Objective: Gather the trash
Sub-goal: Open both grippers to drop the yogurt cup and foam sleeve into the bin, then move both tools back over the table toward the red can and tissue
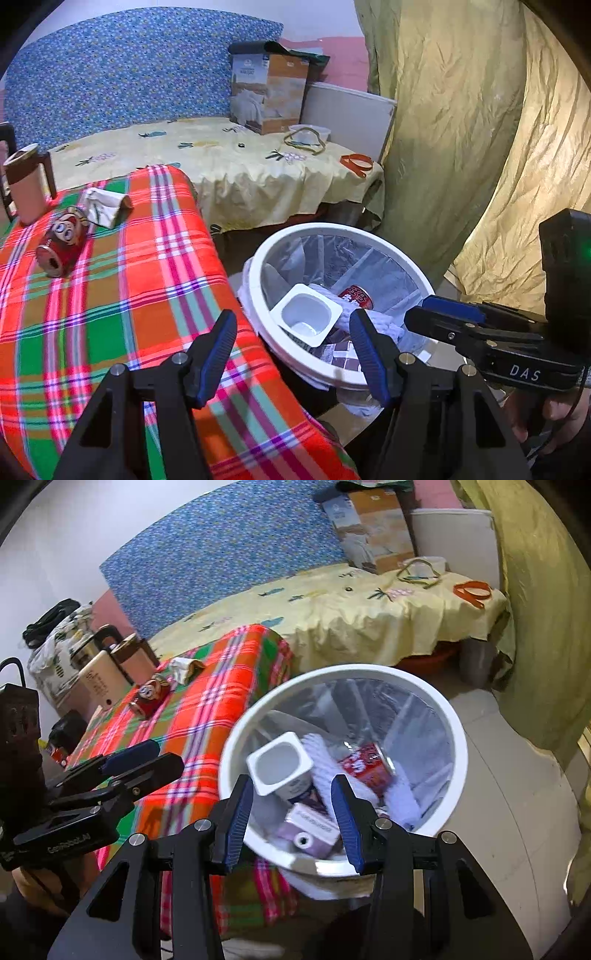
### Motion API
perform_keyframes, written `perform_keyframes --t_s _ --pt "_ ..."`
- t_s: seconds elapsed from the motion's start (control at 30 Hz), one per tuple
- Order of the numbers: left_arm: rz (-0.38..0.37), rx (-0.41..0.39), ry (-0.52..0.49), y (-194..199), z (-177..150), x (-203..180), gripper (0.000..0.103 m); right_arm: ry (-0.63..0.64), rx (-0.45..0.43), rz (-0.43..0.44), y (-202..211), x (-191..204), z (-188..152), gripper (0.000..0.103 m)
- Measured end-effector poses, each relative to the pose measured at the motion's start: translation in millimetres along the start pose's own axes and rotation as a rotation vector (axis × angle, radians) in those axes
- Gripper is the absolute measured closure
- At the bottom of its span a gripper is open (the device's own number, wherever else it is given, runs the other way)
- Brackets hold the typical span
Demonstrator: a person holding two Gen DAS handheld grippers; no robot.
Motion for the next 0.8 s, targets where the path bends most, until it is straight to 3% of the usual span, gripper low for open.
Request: perform_keyframes --t_s 0.8 --pt "0.082 -0.079 0.071 59.1 -19.2 49.6 0.038 0.113 -0.001 0.111 4.6 71.8 -8.9 0.057"
Point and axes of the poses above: each gripper's, at about its wrist camera, not at the fingertips, and y roughly against the way its jaws point, x to its left, z to its top, the point moved 6 cm from there along -y, roughly the way its jaws point, and after that the axes turned 4 degrees about -z, right-handed, at the moved point
